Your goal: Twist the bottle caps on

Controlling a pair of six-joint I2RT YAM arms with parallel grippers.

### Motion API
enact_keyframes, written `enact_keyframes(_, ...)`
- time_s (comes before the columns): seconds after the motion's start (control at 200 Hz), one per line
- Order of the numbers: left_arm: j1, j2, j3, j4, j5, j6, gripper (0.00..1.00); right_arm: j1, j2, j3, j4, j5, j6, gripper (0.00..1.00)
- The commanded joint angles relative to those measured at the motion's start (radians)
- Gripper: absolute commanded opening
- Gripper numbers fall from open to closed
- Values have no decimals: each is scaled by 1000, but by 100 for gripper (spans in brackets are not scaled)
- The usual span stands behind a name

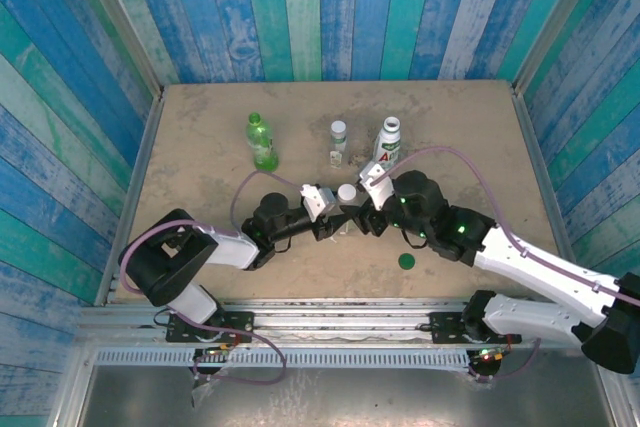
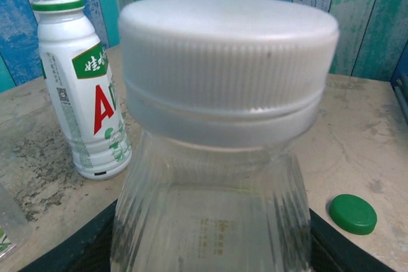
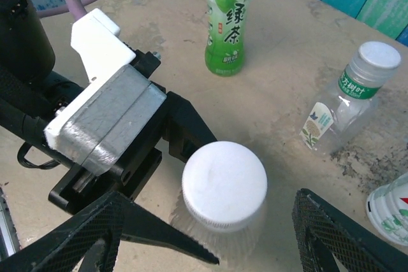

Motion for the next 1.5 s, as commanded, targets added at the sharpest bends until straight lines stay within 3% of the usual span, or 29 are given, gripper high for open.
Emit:
enact_keyframes(0.0,1,-4,-8,49,36,-14,55,-7,40,3,19,-20,4,68)
enact_keyframes(0.275,1,-15,-10,39,44,-8,55,-16,95,21,27,-32,10,37)
enact_keyframes(0.375,1,-15,-15,45,46,-10,60,-17,71,11,36,-18,16,31)
enact_keyframes(0.451,1,-17,-19,56,43,-11,71,-18,49,-3,51,-12,21,29)
enact_keyframes(0.556,1,-60,-34,44,9,-30,99,-19,19,-15,18,40,20,30)
enact_keyframes(0.591,1,-85,-40,24,-8,-37,94,-24,0,-21,0,77,20,29)
enact_keyframes(0.716,3,-157,-75,-34,-52,-51,94,-85,-97,-42,-50,140,25,30)
enact_keyframes(1.011,15,-128,-117,75,-56,-116,94,-318,-215,-41,-100,269,74,31)
enact_keyframes(1.116,14,-128,-111,73,-56,-111,94,-423,-152,-1,-93,259,75,31)
enact_keyframes(1.282,17,-135,-125,83,-67,-106,94,-564,11,63,27,120,47,31)
enact_keyframes(1.492,23,-139,-125,65,-61,-102,94,-654,299,255,56,24,28,31)
